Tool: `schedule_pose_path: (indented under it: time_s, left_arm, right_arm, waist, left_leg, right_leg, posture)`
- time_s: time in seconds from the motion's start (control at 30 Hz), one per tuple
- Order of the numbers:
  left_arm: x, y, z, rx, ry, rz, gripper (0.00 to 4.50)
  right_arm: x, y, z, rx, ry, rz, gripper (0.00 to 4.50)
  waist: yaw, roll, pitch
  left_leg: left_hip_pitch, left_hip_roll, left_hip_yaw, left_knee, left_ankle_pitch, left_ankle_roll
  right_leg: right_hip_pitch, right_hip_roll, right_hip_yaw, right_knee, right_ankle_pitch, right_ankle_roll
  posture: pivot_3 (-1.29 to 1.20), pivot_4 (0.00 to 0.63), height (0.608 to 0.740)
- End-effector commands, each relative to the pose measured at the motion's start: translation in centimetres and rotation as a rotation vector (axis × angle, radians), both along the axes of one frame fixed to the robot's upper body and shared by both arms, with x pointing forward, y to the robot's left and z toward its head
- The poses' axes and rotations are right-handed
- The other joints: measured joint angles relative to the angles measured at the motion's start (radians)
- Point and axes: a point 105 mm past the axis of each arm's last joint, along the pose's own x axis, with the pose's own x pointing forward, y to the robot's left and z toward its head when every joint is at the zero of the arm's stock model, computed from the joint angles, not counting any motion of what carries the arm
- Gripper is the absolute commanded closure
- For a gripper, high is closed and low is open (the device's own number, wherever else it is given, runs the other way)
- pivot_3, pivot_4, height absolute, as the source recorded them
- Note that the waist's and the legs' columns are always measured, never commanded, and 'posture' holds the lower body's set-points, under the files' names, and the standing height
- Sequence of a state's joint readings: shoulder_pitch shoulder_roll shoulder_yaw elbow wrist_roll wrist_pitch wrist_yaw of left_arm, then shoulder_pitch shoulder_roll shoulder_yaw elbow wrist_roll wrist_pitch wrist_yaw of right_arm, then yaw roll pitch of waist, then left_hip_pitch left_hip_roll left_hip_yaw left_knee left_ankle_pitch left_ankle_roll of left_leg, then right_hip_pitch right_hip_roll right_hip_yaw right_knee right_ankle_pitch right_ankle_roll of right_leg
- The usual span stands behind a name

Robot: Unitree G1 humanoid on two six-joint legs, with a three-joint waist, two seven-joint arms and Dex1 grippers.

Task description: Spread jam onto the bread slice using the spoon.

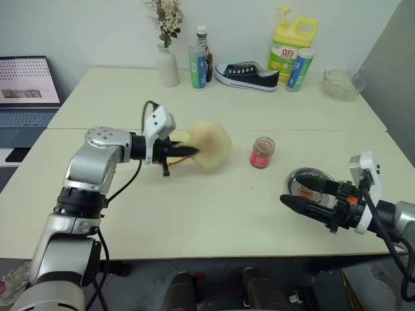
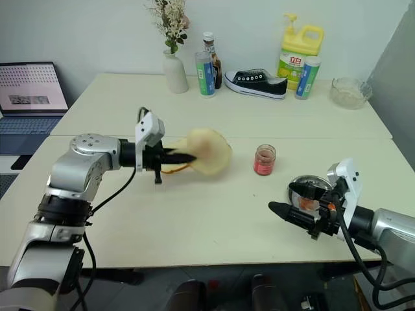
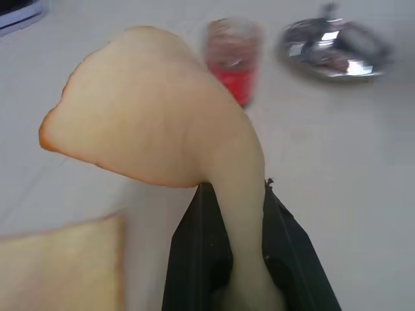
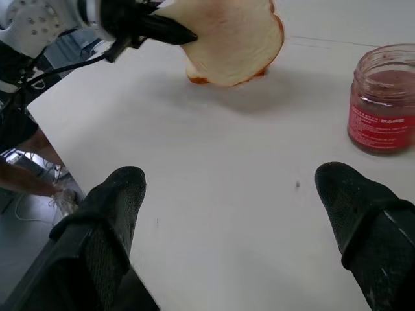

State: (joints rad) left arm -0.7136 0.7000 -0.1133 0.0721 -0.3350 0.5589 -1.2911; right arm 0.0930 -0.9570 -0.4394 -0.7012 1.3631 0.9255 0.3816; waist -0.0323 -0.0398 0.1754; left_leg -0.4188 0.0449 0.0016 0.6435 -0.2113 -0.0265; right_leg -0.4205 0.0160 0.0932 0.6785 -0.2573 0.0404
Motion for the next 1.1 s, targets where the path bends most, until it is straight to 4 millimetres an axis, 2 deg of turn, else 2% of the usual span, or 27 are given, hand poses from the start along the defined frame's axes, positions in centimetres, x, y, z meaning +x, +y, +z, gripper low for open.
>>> schedule_pose_path:
  time_s: [0.03,0.13,0.17,0.23,0.43,0.57,0.73,0.8,0.9,0.97,1.1]
  left_arm:
    - [-3.6,-1.7,-1.0,0.039,0.084,-0.176,4.49]
    - [-4.9,-2.4,-3.2,0.089,0.123,-0.23,4.49]
    - [-4.7,-2.7,-4.5,0.118,0.113,-0.235,4.49]
    - [-4.0,-3.3,-6.3,0.148,0.101,-0.218,4.49]
    - [-1.0,-5.0,-8.7,0.188,0.015,-0.183,4.49]
    - [0.7,-6.3,-8.9,0.189,-0.06,-0.168,3.4]
    - [0.1,-7.9,-8.6,0.144,-0.063,-0.243,1.77]
    - [0.6,-7.5,-8.6,0.172,-0.094,-0.225,1.16]
    - [1.3,-5.5,-8.9,0.271,-0.155,-0.213,0.2]
    - [1.6,-4.5,-8.6,0.295,-0.175,-0.198,0.05]
    - [2.5,-1.1,-6.6,0.334,-0.231,-0.093,0.05]
  right_arm:
    - [-1.2,-0.4,1.2,-0.009,-0.013,0.029,0.0]
    - [-2.5,-0.2,1.0,-0.015,0.029,0.064,0.0]
    - [-3.0,-0.1,0.8,-0.016,0.046,0.076,0.0]
    - [-3.5,0.1,0.5,-0.019,0.061,0.081,0.0]
    - [-3.8,0.5,-0.2,-0.021,0.079,0.076,0.0]
    - [-3.7,0.4,-0.5,-0.028,0.082,0.069,0.0]
    - [-3.4,0.2,-0.6,-0.029,0.082,0.059,0.0]
    - [-3.3,-0.2,-0.7,-0.034,0.083,0.041,0.0]
    - [-3.1,-1.3,-1.0,-0.039,0.09,-0.01,0.0]
    - [-3.0,-2.0,-1.0,-0.032,0.089,-0.042,0.0]
    - [-2.5,-5.1,-0.7,0.013,0.067,-0.22,0.0]
  waist:
    - [0.0,0.001,0.0]
    - [0.0,0.001,0.0]
    - [0.001,0.001,0.0]
    - [0.002,0.001,0.0]
    - [0.003,0.0,0.0]
    - [0.003,0.0,0.0]
    - [0.002,0.0,0.0]
    - [0.002,0.0,0.0]
    - [0.001,0.0,0.0]
    - [-0.001,0.0,-0.001]
    - [0.0,0.0,-0.001]
  left_leg:
    - [0.001,0.0,0.0,0.0,0.0,0.0]
    - [0.002,0.0,-0.001,0.0,0.0,0.0]
    - [0.003,0.0,-0.001,0.001,0.0,0.0]
    - [0.003,0.0,-0.001,0.001,0.0,0.0]
    - [0.002,-0.001,0.0,0.002,0.0,0.0]
    - [0.002,-0.002,0.0,0.002,0.0,0.0]
    - [0.002,-0.001,0.0,0.001,0.0,0.0]
    - [0.001,-0.001,0.0,0.001,0.0,0.0]
    - [0.002,-0.001,0.0,0.001,0.0,0.0]
    - [0.002,-0.001,0.0,0.001,0.0,0.0]
    - [0.002,-0.001,0.0,0.001,0.0,0.0]
  right_leg:
    - [0.0,0.0,0.0,0.0,0.0,0.0]
    - [0.001,0.0,0.0,0.001,0.0,0.0]
    - [0.002,0.0,0.0,0.001,0.0,0.0]
    - [0.002,0.0,0.0,0.001,0.0,0.0]
    - [0.003,0.0,0.001,0.0,0.0,0.0]
    - [0.002,0.0,0.001,0.0,0.0,0.0]
    - [0.002,0.0,0.001,0.0,0.0,0.0]
    - [0.002,0.0,0.001,0.0,0.0,0.0]
    - [0.002,0.0,0.001,0.0,0.0,0.0]
    - [0.002,0.0,0.001,0.0,0.0,0.0]
    - [0.002,0.0,0.001,0.0,0.0,0.0]
  posture:
    - [0.0,0.15,0.74]
    - [0.0,0.15,0.74]
    - [0.0,0.15,0.74]
    - [0.0,0.15,0.74]
    - [0.0,0.15,0.74]
    - [0.0,0.15,0.74]
    - [0.0,0.15,0.74]
    - [0.0,0.15,0.74]
    - [0.0,0.15,0.74]
    - [0.0,0.15,0.74]
    - [0.0,0.15,0.74]
